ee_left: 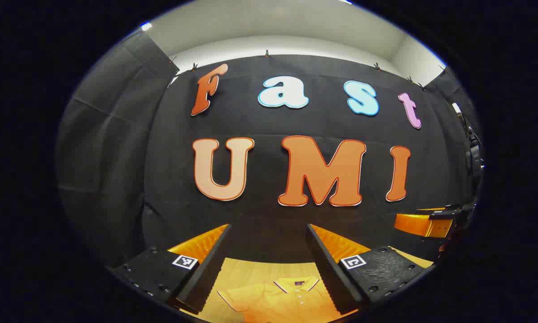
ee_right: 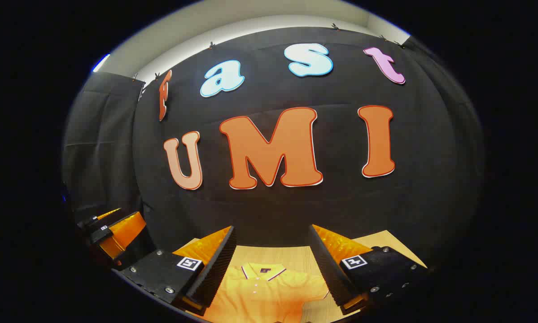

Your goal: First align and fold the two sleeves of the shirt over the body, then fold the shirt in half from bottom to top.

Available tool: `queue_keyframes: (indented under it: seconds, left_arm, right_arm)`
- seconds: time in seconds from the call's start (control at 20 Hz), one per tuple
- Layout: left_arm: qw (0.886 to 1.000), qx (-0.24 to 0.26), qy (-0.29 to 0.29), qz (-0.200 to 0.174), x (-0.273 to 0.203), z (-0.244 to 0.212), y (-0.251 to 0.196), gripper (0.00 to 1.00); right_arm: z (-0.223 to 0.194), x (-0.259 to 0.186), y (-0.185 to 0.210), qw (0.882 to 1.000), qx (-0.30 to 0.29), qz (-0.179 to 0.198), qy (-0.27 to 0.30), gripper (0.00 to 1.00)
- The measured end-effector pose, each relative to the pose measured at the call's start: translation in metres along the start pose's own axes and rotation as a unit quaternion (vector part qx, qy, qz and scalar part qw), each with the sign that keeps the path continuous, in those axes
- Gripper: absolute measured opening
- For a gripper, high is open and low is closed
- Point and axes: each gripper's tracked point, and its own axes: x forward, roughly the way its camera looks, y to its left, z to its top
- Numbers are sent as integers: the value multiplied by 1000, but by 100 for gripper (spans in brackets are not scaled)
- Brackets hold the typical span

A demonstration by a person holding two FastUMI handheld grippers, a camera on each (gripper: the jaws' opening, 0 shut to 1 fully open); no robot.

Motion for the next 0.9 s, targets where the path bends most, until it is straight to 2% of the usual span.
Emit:
queue_keyframes:
  seconds: [0.25, 0.6, 0.9]
  left_arm:
    - [1000, -2, 7, -15, -2, -5, -2, 99]
    - [999, 8, -33, -37, -20, 12, -5, 100]
    - [1000, 21, -15, -13, -28, -2, 18, 99]
  right_arm:
    - [-23, -17, -3, 1000, -13, -13, 13, 98]
    - [-29, -39, 3, 999, -11, -28, -12, 98]
    - [-43, -45, 16, 1000, -10, -22, 2, 97]
